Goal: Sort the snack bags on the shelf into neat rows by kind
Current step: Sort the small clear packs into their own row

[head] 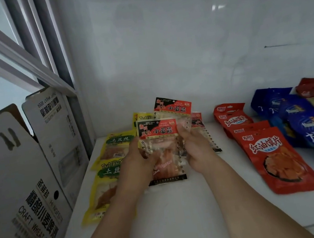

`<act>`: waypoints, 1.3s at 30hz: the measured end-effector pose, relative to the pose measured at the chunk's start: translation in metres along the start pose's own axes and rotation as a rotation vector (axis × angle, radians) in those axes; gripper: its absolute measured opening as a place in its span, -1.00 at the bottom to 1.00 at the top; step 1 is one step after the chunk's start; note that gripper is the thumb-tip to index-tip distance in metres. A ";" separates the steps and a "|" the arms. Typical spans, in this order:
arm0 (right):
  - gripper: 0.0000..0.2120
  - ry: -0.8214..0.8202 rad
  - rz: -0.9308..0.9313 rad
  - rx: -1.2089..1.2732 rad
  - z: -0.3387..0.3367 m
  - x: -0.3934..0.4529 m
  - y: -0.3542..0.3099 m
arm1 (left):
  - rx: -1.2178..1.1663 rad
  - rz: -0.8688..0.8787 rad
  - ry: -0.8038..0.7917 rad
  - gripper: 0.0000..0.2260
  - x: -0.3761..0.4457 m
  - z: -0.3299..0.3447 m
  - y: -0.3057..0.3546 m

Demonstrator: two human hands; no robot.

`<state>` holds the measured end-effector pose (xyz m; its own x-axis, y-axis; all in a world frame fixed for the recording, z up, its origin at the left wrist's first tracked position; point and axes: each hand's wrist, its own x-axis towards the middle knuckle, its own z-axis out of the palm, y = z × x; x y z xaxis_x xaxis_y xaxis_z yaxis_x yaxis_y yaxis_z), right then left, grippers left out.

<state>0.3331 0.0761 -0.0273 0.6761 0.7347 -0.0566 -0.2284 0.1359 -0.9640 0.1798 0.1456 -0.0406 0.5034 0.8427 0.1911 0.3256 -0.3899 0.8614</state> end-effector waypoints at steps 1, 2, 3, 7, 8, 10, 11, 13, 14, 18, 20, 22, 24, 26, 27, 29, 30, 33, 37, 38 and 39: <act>-0.75 0.012 -0.019 -0.027 -0.002 -0.002 -0.002 | -0.018 0.007 -0.005 -0.41 0.000 0.000 0.000; -0.74 0.025 -0.043 -0.063 -0.004 -0.004 -0.004 | -0.035 0.011 -0.011 -0.43 0.000 0.000 0.000; -0.75 0.046 -0.067 -0.107 -0.007 -0.005 -0.006 | -0.054 0.014 -0.016 -0.46 0.000 -0.001 0.001; -0.75 0.134 -0.152 -0.279 -0.027 -0.014 -0.016 | -0.195 -0.009 -0.046 -0.55 -0.002 -0.003 0.003; -0.77 0.139 -0.167 -0.306 -0.034 -0.016 -0.018 | -0.223 -0.014 -0.048 -0.54 -0.002 -0.002 0.003; -0.82 0.160 -0.196 -0.366 -0.048 -0.020 -0.020 | -0.237 -0.020 -0.052 -0.50 -0.003 -0.001 0.005; -0.82 0.176 -0.201 -0.402 -0.055 -0.022 -0.021 | -0.239 -0.025 -0.054 -0.48 -0.004 0.000 0.008; -0.82 0.210 -0.176 -0.485 -0.071 -0.023 -0.019 | -0.275 -0.034 -0.057 -0.52 -0.007 0.004 0.015; -0.83 0.229 -0.155 -0.534 -0.079 -0.023 -0.017 | -0.305 -0.040 -0.059 -0.58 -0.008 0.006 0.018; -0.76 0.246 -0.109 -0.699 -0.100 -0.022 -0.009 | -0.358 -0.064 -0.088 -0.76 -0.017 0.016 0.029; -0.77 0.270 -0.114 -0.838 -0.106 -0.022 -0.004 | -0.379 -0.096 -0.095 -0.69 -0.023 0.023 0.031; -0.76 0.290 -0.124 -0.945 -0.108 -0.023 -0.002 | -0.410 -0.153 -0.085 -0.67 -0.029 0.030 0.030; -0.74 0.286 -0.116 -1.006 -0.108 -0.023 -0.001 | -0.428 -0.195 -0.084 -0.77 -0.036 0.037 0.030; -0.73 0.281 -0.100 -1.056 -0.107 -0.023 -0.002 | -0.434 -0.231 -0.091 -0.76 -0.041 0.044 0.029; -0.72 0.282 -0.088 -1.071 -0.106 -0.023 -0.003 | -0.433 -0.243 -0.090 -0.76 -0.043 0.047 0.030; -0.70 0.287 -0.075 -1.048 -0.108 -0.021 -0.004 | -0.445 -0.264 -0.083 -0.84 -0.048 0.053 0.033; -0.69 0.295 -0.067 -1.021 -0.108 -0.020 -0.003 | -0.453 -0.276 -0.075 -0.84 -0.049 0.057 0.035; -0.66 0.323 -0.060 -0.964 -0.108 -0.022 -0.005 | -0.418 -0.279 -0.070 -0.83 -0.054 0.069 0.043; -0.62 0.327 -0.088 -0.919 -0.110 -0.028 -0.004 | -0.346 -0.251 -0.060 -0.78 -0.057 0.087 0.057; -0.60 0.322 -0.091 -0.902 -0.110 -0.028 -0.003 | -0.318 -0.237 -0.061 -0.81 -0.057 0.092 0.059; -0.57 0.318 -0.094 -0.891 -0.111 -0.029 -0.003 | -0.295 -0.229 -0.060 -0.83 -0.057 0.096 0.063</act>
<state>0.3917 -0.0195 -0.0513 0.8536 0.5131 0.0897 0.3660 -0.4682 -0.8043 0.2485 0.0374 -0.0430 0.4929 0.8690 -0.0422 0.1947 -0.0629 0.9788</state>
